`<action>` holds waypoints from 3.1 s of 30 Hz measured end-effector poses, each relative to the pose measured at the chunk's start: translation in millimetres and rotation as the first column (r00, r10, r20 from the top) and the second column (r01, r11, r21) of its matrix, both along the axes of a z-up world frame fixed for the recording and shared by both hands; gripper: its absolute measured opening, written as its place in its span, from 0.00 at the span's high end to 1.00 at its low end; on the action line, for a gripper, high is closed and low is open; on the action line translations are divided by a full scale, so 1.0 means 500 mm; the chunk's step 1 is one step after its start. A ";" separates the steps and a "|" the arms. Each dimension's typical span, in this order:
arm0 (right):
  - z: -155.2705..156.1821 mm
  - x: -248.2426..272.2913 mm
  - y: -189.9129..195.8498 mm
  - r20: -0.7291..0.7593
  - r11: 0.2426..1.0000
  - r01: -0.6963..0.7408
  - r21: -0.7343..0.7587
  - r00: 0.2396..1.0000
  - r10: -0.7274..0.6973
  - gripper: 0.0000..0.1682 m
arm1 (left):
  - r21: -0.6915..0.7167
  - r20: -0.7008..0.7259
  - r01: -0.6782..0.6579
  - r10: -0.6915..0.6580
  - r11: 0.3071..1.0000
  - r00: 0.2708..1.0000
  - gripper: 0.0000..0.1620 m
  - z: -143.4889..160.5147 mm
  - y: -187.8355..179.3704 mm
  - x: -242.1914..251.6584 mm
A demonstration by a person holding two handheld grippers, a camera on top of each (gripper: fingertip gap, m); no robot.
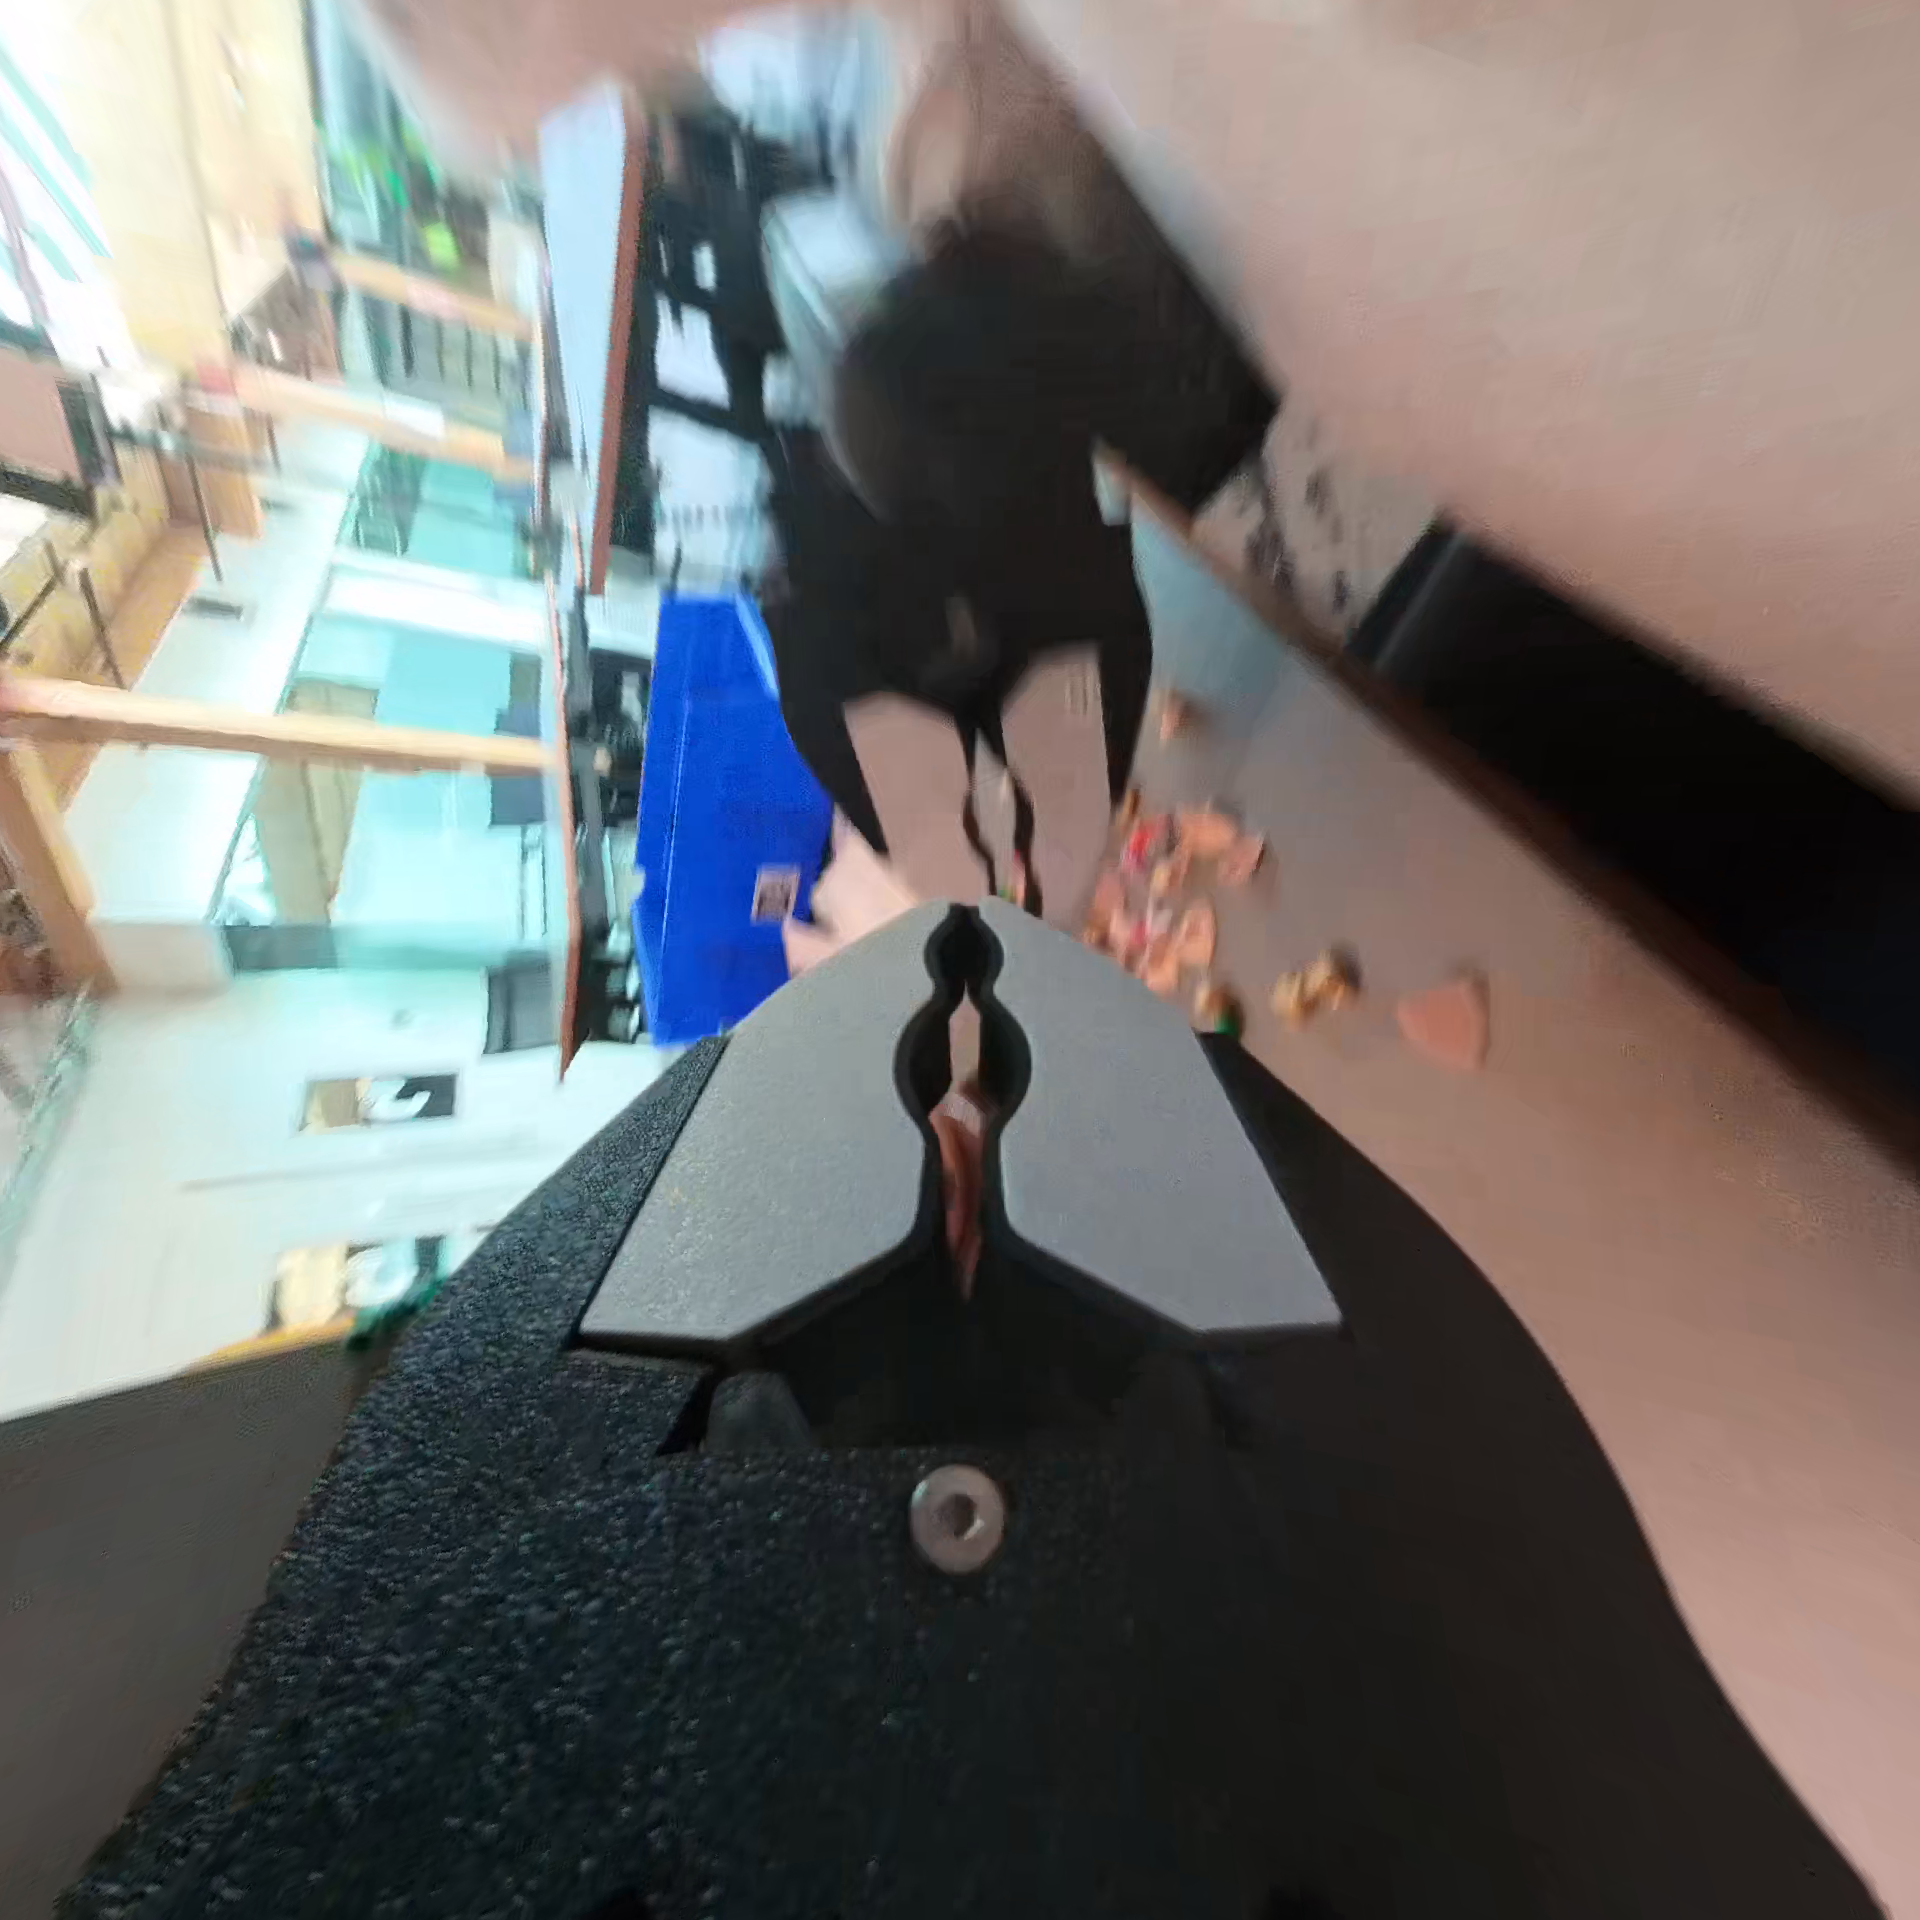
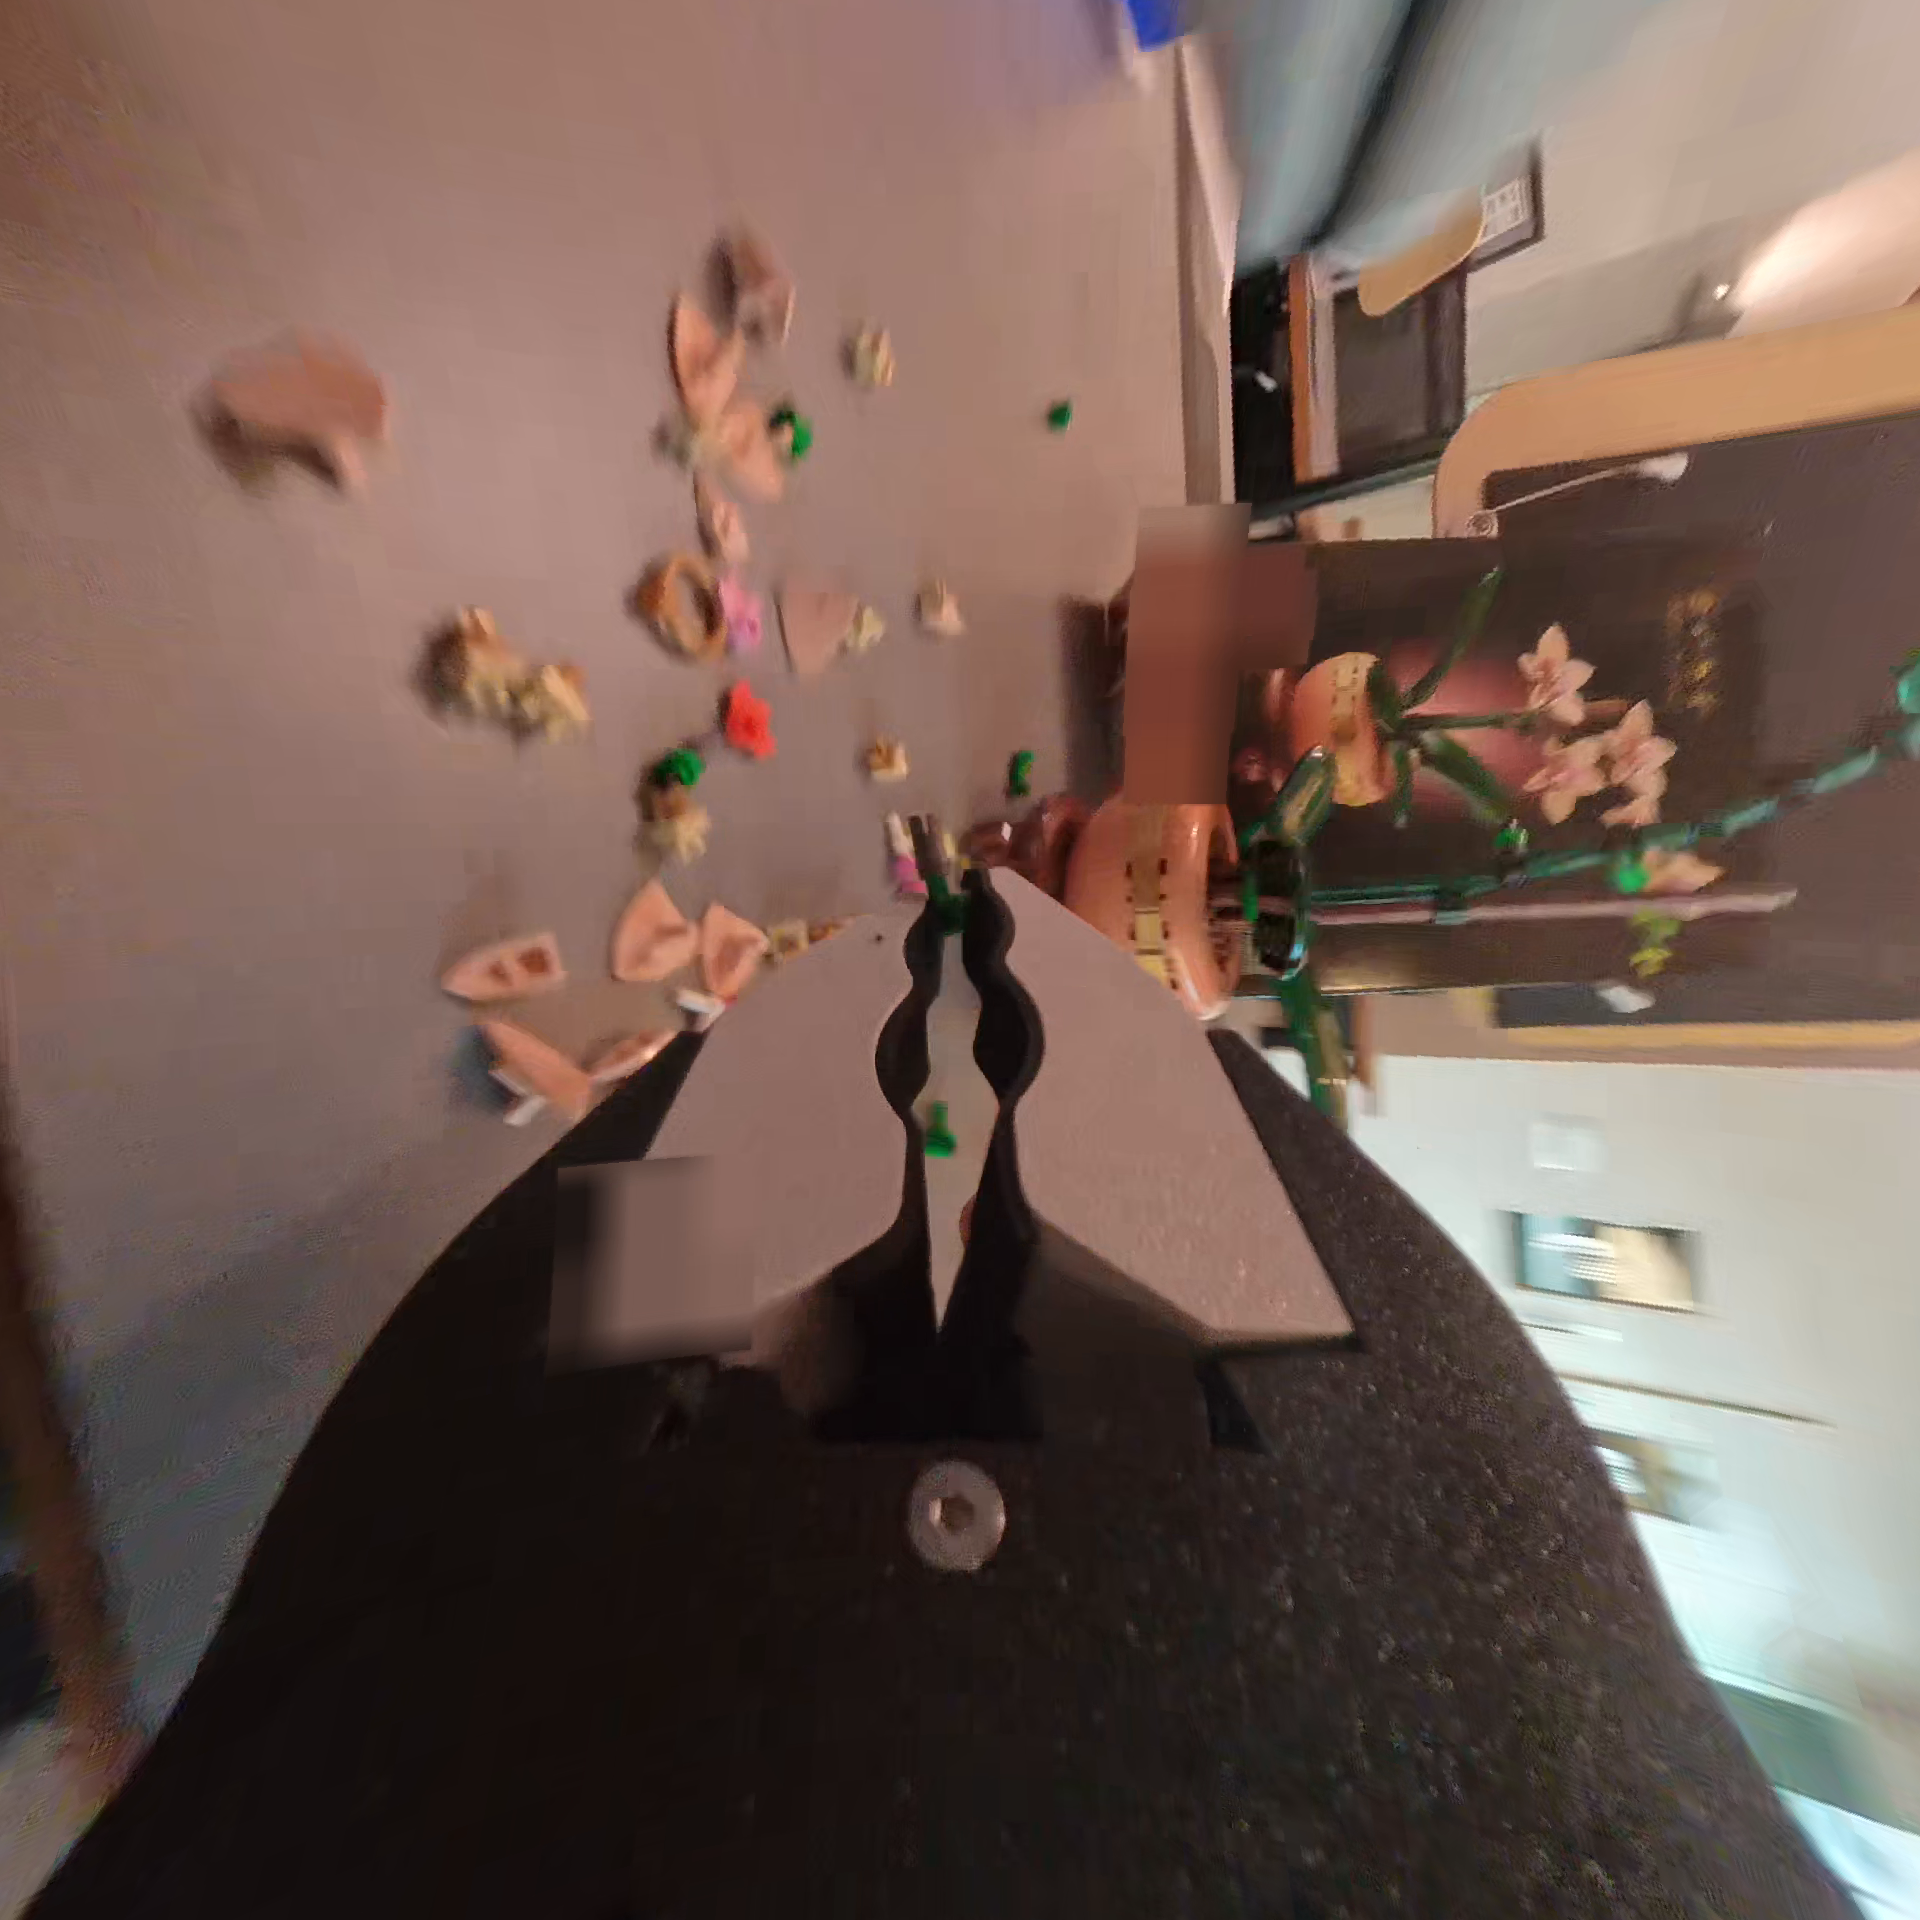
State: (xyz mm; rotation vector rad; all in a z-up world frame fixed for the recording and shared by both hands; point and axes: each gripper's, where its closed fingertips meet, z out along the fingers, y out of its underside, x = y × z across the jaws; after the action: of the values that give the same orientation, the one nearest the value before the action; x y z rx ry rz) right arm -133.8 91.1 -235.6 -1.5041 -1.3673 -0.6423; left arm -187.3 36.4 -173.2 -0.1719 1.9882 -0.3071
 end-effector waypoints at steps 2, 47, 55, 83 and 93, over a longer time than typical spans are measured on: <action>0.039 -0.029 -0.023 -0.113 1.000 -0.019 -0.007 0.993 0.018 0.98 | 0.064 -0.051 -0.084 0.087 0.994 0.995 1.00 -0.031 0.052 -0.003; 0.045 0.025 -0.016 -0.352 0.990 0.112 -0.081 0.927 -0.133 0.98 | -0.264 -0.070 -0.395 0.391 0.880 0.918 0.98 -0.037 0.103 0.020; 0.054 0.014 -0.015 -0.497 0.987 0.077 -0.141 0.857 -0.137 0.97 | -0.600 -0.064 -0.401 0.458 0.692 0.887 0.98 -0.018 0.126 0.013; -0.101 0.282 0.044 -0.455 0.743 0.113 -0.660 0.726 -0.515 0.83 | -0.753 -0.255 -0.539 0.588 0.377 0.768 0.97 -0.079 0.107 0.141; -0.083 0.272 0.032 -0.515 0.792 0.042 -0.609 0.739 -0.435 0.54 | -0.782 -0.340 -0.551 0.542 0.290 0.769 0.97 -0.096 0.099 0.200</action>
State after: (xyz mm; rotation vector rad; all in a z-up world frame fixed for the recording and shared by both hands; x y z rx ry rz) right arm 2.2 106.9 -277.0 -2.1566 -0.8315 0.1843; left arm -87.1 86.0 -221.4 -1.5014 1.4571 -0.8220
